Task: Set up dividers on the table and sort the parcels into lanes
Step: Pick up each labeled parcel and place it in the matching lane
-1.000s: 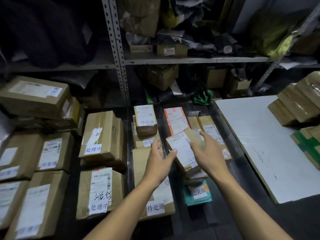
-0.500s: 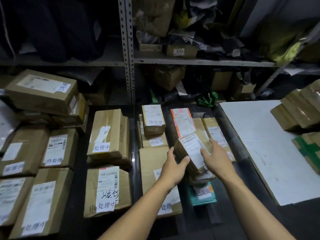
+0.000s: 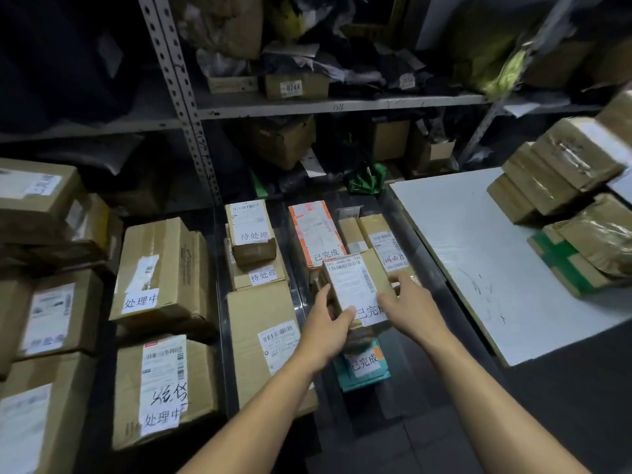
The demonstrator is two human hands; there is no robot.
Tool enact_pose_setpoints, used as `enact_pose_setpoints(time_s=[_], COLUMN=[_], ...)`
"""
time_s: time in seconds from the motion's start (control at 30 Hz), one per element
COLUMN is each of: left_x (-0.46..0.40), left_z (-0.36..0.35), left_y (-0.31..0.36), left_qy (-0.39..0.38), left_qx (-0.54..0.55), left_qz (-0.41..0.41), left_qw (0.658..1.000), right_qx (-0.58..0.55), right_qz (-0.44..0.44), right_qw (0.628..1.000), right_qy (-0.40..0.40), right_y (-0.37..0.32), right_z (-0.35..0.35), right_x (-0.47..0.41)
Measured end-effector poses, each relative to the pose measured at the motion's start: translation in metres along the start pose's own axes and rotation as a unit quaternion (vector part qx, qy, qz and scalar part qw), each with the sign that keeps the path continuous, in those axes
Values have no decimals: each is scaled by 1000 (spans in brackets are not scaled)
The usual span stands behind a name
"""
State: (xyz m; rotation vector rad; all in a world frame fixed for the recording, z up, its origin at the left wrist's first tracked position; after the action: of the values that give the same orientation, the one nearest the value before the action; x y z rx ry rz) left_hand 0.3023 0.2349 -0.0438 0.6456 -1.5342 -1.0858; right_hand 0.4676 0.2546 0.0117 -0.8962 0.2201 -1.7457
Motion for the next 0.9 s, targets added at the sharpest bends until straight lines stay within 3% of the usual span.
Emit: enact_pose_setpoints(time_s=[0.2, 0.27, 0.37, 0.43, 0.6, 0.9], left_x=[2, 5, 13, 21, 60, 172], left_z=[10, 18, 43, 67, 156, 333], left_y=[1, 4, 11, 19, 27, -48], left_qy=[29, 38, 72, 107, 220, 384], left_qx=[-3, -1, 6, 8, 0, 30], left_qz=[-9, -18, -41, -63, -101, -62], left_qw=[1000, 999, 997, 992, 970, 921], right_qx=[42, 83, 117, 121, 85, 115], right_qz=[-17, -9, 95, 191, 337, 418], right_qw=[998, 997, 984, 968, 937, 893], right_qy=[-36, 1, 91, 105, 30, -117], right_y=[0, -9, -49, -88, -180, -303], right_z=[2, 7, 5, -12, -84, -251], right_x=[-6, -7, -4, 3, 21, 60])
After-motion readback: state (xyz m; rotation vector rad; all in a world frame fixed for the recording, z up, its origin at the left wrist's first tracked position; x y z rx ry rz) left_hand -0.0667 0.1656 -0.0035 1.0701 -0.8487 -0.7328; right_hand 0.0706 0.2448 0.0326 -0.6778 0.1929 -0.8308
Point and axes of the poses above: each hand's wrist, its own x-axis away from the middle knuckle, its own z-axis out of the back of the hand, y = z × x, the point moved 6 cm from there along -x, towards the middle knuckle, and after that the axes turned 11 degrees about -y, right-handed, at the moved point
